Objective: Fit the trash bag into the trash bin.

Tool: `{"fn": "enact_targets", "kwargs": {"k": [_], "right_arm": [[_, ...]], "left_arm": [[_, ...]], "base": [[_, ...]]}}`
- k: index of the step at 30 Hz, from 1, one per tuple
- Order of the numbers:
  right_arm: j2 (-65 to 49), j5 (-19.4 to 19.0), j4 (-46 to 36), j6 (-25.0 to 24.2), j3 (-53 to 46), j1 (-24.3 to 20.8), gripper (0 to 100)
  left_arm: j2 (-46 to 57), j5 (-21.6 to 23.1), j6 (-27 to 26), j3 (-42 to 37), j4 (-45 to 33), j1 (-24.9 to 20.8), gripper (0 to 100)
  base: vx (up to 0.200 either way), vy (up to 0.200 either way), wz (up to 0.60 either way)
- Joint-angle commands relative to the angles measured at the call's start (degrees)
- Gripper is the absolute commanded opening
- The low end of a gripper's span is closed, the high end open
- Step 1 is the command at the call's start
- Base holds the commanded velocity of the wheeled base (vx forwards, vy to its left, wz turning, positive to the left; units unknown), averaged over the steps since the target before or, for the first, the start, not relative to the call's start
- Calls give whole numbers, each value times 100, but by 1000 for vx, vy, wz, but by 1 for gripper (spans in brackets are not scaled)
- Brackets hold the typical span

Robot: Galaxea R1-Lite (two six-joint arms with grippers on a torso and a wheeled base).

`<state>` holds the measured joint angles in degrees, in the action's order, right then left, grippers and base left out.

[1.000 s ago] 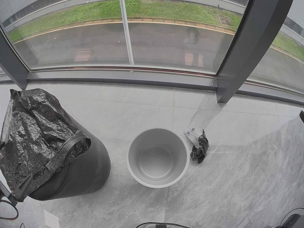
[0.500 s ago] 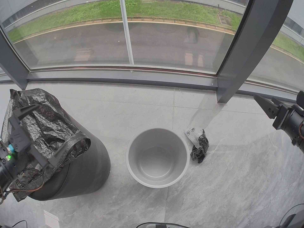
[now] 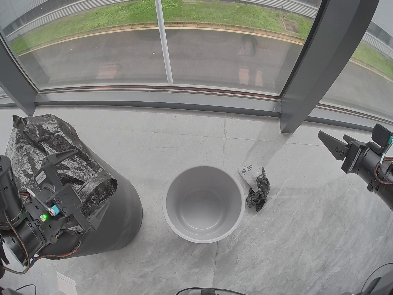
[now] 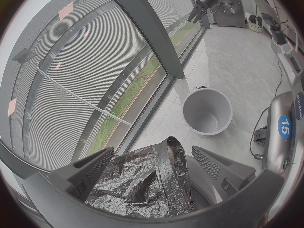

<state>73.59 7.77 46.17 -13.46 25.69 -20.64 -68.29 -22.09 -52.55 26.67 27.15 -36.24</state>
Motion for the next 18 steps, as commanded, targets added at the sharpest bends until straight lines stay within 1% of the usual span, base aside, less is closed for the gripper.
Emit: {"fn": "enact_targets", "kwargs": {"k": [1,7,11,12,13,16,18], "right_arm": [[15,-3,-2,1,-2,16,100],[41,-3,-2,1,-2,16,100],[50,-12,-2,1,-11,25,100],[50,-12,-2,1,-11,25,100],[59,-3,-2,1,-11,34,100],[59,-3,-2,1,-11,42,100],[59,-12,-2,1,-11,42,100]], "left_arm": [[70,-6,-9,-13,1,-23,100],[9,-6,-115,-277,1,12,100],[-202,-261,-115,-198,106,117,100],[-202,-261,-115,-198,106,117,100],[-316,-366,-115,-180,256,214,100],[-448,-393,-115,-189,449,302,100],[-668,-410,-115,-189,792,478,100]], "base": [[0,0,0],[0,0,0],[0,0,0],[0,0,0],[0,0,0],[0,0,0],[0,0,0]]}}
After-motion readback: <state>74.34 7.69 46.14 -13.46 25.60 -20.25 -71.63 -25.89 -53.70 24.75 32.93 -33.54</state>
